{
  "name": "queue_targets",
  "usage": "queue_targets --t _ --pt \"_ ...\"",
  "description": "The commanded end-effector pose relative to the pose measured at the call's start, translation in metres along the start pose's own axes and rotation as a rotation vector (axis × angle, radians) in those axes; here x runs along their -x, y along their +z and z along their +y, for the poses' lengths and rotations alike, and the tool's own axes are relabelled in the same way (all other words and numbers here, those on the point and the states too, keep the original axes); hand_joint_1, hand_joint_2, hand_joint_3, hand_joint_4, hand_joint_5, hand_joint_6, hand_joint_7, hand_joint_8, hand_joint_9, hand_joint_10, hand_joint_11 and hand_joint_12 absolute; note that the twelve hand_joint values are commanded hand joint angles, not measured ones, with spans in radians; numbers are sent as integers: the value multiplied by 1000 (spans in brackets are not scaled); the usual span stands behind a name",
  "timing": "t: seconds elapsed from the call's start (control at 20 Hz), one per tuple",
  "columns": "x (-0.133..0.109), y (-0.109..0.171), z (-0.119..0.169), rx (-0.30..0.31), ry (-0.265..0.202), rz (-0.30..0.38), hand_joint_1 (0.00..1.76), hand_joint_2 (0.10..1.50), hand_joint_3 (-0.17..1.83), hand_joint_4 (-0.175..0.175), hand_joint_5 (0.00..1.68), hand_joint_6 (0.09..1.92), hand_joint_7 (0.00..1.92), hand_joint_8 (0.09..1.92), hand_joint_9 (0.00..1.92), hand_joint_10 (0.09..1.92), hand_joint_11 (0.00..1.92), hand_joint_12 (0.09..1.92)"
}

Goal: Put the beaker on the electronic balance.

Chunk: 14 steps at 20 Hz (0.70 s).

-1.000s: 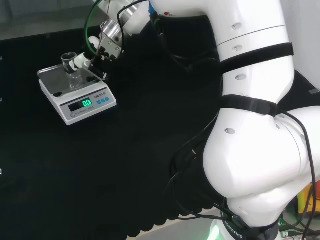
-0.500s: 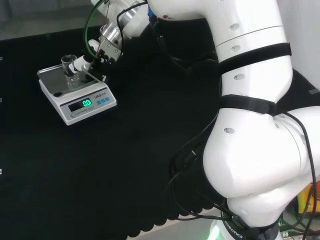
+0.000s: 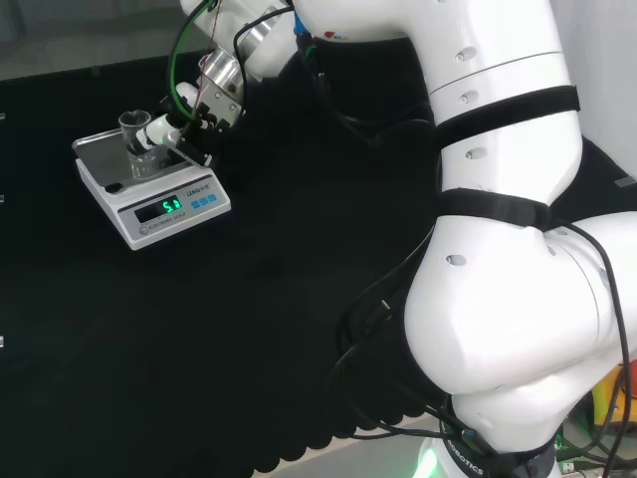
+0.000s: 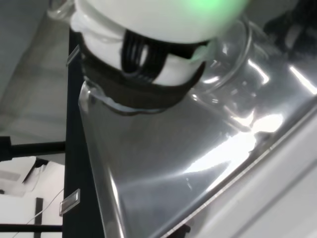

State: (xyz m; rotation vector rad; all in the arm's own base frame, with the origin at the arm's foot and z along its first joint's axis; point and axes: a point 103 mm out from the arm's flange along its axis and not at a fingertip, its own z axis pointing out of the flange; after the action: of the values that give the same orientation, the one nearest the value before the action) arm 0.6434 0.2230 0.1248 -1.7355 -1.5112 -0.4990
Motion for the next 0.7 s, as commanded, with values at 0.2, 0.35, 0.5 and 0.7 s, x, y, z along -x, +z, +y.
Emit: queue_targets --t 0.2,0.35,0.5,0.7 --pt "-8 -19 -12 -73 -50 -42 948 535 610 -126 297 544 244 901 187 907 95 1515" --pt "-5 -27 -15 -75 -45 -43 915 550 550 -134 271 358 131 886 65 942 12 1525" --pt "-6 -33 -18 -68 -52 -39 905 559 528 -136 278 292 103 878 30 943 0 1515" --pt "-4 -70 -41 -84 -111 19 898 562 523 -136 281 273 99 875 14 940 0 1503"
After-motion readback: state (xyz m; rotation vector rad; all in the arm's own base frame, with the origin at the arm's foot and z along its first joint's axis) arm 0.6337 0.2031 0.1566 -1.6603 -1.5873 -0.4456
